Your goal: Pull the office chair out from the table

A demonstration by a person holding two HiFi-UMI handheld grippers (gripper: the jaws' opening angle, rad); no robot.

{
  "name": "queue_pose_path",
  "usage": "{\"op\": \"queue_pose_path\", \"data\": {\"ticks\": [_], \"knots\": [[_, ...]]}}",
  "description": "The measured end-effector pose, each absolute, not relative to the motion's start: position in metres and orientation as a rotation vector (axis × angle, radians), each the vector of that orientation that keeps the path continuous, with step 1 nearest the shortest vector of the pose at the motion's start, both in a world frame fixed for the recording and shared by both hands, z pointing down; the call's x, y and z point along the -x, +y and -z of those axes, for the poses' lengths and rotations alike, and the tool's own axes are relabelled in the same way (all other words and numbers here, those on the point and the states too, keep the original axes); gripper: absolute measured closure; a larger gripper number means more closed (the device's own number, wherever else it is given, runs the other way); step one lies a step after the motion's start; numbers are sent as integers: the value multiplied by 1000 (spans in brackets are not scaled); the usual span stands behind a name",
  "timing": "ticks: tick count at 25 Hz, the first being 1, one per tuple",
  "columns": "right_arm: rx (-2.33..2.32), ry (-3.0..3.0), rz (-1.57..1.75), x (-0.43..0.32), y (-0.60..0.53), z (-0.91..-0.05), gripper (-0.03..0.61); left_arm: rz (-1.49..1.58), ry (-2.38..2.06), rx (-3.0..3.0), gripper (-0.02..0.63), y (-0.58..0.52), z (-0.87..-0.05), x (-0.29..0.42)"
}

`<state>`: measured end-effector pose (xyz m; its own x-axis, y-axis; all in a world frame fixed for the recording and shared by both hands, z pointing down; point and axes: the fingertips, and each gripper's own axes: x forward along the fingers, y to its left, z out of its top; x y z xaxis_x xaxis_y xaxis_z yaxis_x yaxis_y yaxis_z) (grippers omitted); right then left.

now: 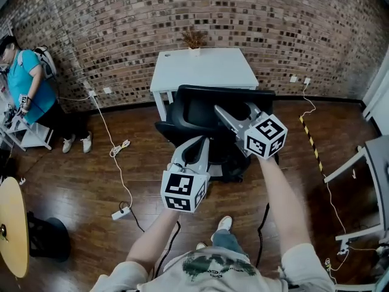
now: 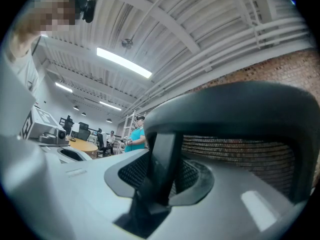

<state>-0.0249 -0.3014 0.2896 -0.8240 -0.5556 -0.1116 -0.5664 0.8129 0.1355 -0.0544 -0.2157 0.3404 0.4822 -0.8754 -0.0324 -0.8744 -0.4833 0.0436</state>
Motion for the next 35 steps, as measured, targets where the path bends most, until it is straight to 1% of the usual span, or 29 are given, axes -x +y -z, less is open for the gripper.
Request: {"op": "queue_pose_path", "data": {"ticks": [17, 35], "knots": [[918, 2936, -220, 37, -218, -296, 459, 149, -1616, -2666, 598, -152, -333, 54], [901, 2964, -189, 44, -174, -299, 463, 166, -1767, -2564, 598, -93, -341, 49]]}}
